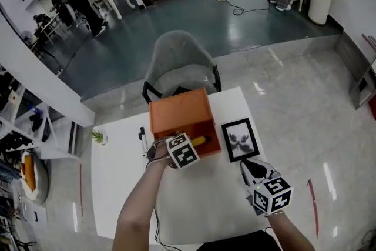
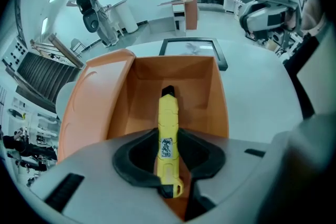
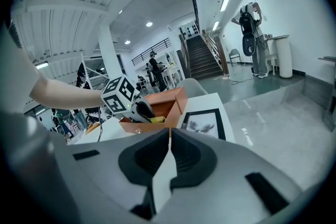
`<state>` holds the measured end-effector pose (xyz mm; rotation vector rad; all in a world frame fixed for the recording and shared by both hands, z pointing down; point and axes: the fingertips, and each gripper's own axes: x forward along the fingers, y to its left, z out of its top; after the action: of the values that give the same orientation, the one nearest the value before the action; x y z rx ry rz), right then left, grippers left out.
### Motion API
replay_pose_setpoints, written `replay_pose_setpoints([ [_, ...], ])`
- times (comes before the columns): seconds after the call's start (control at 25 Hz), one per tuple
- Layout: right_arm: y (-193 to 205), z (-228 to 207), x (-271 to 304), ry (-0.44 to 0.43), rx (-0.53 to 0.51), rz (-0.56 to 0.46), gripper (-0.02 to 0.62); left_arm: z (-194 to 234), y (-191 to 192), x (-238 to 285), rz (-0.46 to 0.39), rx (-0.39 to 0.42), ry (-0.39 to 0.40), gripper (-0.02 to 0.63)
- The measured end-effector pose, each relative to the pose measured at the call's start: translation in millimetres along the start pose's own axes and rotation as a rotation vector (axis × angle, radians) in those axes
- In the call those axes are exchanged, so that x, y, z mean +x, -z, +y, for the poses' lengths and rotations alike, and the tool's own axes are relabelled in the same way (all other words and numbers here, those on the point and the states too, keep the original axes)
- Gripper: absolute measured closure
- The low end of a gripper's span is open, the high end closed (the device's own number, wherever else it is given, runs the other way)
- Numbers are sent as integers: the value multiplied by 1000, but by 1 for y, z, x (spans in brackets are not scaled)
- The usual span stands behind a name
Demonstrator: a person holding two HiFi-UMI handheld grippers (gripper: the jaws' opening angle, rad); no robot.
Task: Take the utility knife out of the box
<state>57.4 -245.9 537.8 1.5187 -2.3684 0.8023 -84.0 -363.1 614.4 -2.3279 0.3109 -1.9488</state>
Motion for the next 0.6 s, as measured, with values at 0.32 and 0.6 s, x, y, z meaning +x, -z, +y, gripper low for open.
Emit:
replay_pose_setpoints([
  [0.32, 1, 8, -5, -19, -10, 3, 595, 5, -3, -40, -80, -2, -131, 497],
  [0.6, -5, 22, -4, -43, -19, -5, 595, 15, -1, -84, -174, -109, -303, 497],
])
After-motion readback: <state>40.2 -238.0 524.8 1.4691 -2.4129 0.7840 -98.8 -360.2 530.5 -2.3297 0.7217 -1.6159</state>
